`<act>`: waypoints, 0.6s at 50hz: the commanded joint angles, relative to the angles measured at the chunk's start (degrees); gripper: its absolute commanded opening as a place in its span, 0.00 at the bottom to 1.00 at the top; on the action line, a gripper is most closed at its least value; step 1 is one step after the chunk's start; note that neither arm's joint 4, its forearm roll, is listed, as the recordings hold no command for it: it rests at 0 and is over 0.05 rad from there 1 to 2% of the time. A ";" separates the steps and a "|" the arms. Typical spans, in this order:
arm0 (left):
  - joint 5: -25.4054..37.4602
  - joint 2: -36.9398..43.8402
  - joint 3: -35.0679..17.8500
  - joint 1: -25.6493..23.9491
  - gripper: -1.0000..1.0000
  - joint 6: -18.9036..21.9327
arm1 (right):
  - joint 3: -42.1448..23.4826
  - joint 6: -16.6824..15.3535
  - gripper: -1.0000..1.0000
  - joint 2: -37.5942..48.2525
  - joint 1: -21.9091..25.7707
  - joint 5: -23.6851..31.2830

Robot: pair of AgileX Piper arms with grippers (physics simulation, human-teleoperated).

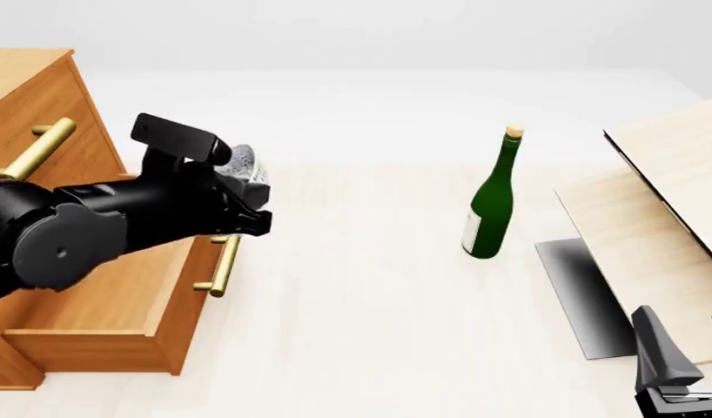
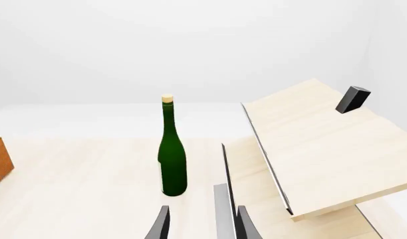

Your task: Put the bowl in the bottom drawer of the cabinet.

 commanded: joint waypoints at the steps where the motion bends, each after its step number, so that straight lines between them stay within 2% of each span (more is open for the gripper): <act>1: 1.04 -5.43 2.97 2.87 0.00 -0.79 | 0.00 0.01 1.00 0.00 0.00 0.00; 30: 2.43 -14.36 9.21 9.79 0.00 -2.58 | 0.00 0.00 1.00 0.00 0.01 0.00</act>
